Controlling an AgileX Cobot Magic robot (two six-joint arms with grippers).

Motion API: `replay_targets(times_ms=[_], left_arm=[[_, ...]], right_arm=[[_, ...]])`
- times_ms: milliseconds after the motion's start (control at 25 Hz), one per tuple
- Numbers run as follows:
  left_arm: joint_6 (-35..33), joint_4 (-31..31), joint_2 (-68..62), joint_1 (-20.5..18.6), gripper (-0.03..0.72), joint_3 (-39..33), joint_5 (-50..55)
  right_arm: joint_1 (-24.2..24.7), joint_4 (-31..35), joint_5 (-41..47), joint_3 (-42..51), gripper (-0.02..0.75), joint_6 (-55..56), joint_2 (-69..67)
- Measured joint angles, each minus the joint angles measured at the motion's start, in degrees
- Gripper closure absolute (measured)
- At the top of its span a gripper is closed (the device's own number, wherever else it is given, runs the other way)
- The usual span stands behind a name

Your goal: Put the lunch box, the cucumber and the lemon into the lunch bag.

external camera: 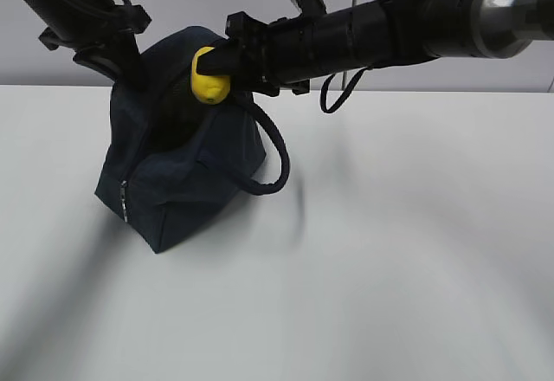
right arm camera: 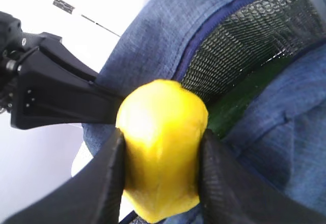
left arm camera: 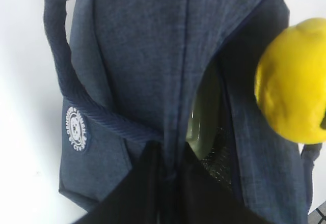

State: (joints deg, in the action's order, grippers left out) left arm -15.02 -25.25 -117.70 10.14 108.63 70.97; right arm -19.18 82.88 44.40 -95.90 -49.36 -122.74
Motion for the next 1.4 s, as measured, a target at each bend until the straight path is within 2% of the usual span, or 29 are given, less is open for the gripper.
replay_targets(times_ms=[520,800,1400], left_arm=[[-0.9,-1.9,0.0,0.0,0.668,0.0,0.0],[-1.0,-2.0,0.0,0.0,0.668,0.0,0.0],[-1.4,-2.0,0.0,0.0,0.668,0.0,0.0]], right_arm=[[0.0,-0.8,-1.5,0.0,0.457,-1.5,0.0],[-0.1,-2.7,-1.4,0.0,0.343,-1.5,0.0],[-0.1,-2.4,-0.7,0.0,0.33,-2.1,0.0]])
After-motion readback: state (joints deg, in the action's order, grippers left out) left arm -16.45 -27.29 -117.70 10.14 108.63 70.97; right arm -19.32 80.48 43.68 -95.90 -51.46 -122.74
